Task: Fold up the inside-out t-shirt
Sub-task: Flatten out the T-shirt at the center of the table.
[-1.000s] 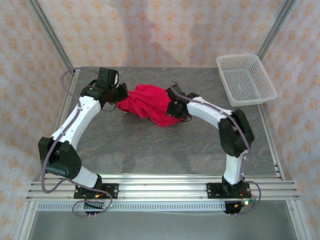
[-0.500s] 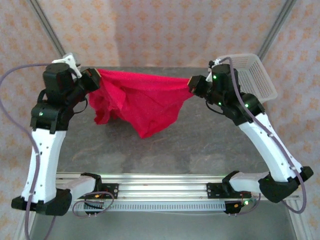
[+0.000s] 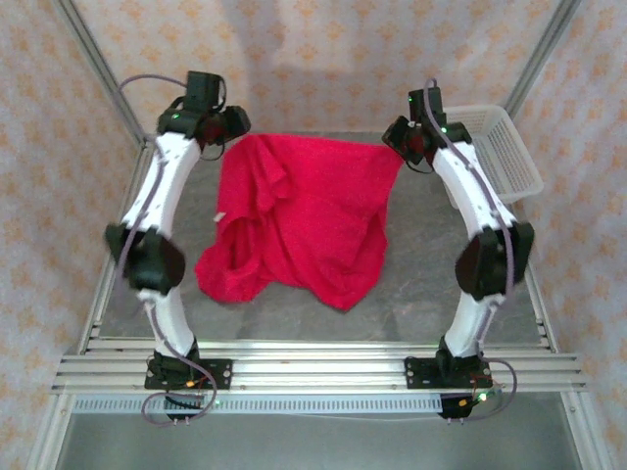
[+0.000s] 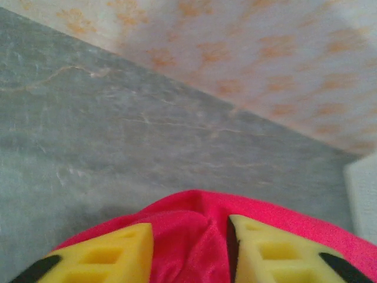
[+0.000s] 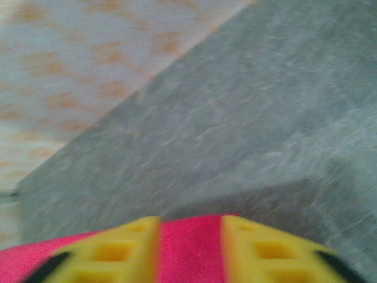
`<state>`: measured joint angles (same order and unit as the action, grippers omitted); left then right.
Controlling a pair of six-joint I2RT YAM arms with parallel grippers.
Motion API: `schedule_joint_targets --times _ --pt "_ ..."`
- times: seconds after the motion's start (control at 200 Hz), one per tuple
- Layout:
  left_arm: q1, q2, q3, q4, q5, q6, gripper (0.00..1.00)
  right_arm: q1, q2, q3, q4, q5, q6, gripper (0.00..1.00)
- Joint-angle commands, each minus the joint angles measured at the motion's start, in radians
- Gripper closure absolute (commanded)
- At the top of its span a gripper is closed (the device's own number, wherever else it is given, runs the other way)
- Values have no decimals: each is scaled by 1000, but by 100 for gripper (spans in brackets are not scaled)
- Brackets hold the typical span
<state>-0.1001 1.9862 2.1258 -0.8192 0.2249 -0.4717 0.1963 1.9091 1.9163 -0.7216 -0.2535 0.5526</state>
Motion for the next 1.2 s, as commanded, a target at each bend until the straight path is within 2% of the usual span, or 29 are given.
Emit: schedule_joint_targets --times 0.0,0.075,0.205,0.365,0.606,0.796,1.011,1.196 --pt "1 41 83 -198 -71 41 52 1 84 116 -183 64 -22 44" --pt "-1 -46 -111 -82 -35 26 52 16 72 41 -163 96 -33 40" --pt "-1 -197 -417 76 45 -11 53 30 -7 -190 -51 80 -24 39" --pt "-50 -230 -614 198 154 -47 53 53 -85 -444 74 22 14 39" --pt "-153 -83 -567 176 113 -23 53 82 -120 -637 162 -12 40 39" --pt "-156 3 -506 94 2 6 52 83 -120 -673 164 -16 30 38" --pt "-163 40 -500 96 -14 -5 52 80 -102 -675 165 -16 25 38" --pt "-164 58 -492 78 -71 2 51 78 -87 -672 162 -3 20 37"
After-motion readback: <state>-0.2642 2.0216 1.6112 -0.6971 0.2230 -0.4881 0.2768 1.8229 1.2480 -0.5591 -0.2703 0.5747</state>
